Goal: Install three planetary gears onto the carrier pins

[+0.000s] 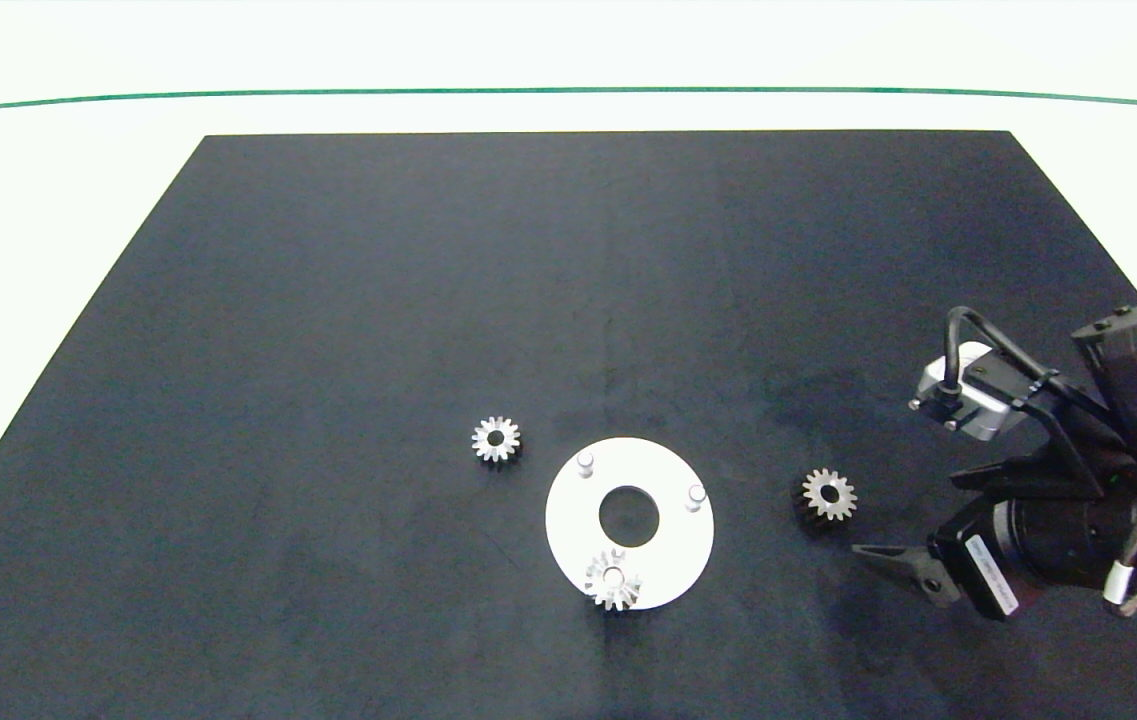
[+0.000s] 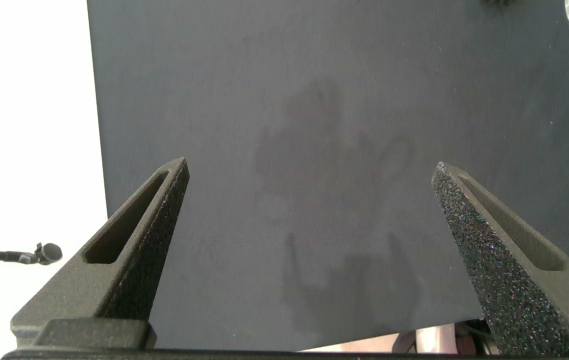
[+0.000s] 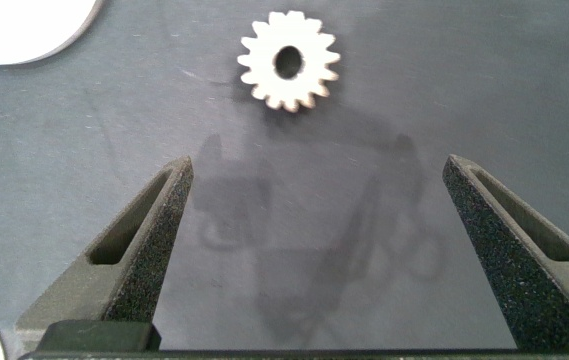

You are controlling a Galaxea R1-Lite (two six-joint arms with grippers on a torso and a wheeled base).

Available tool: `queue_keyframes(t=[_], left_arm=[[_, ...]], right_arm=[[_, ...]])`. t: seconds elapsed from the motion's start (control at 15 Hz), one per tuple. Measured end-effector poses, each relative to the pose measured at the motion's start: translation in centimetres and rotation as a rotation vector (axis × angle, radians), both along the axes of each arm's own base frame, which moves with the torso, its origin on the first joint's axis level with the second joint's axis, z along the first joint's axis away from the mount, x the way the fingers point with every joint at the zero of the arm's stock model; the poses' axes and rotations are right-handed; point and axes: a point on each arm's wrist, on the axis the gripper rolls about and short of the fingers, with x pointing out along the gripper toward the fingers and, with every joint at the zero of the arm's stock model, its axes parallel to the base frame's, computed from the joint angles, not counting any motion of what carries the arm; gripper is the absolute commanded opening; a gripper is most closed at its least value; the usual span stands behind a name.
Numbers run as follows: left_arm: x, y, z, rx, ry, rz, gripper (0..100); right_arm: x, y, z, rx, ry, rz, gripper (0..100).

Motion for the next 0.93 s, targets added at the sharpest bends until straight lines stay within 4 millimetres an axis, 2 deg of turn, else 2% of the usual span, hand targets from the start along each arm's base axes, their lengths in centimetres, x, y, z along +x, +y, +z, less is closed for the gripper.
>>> queue_keyframes(t=[0.33,0.93], left_arm=[[0.0,0.0,0.0,0.001,0.000,-0.002,100],[0.0,0.0,0.0,0.001,-0.001,-0.003,100]], right_arm=[[1.6,1.0,-1.3,0.003,0.032,0.019,100],[3.8,2.2,-1.7,0.018,0.040,0.034,100]])
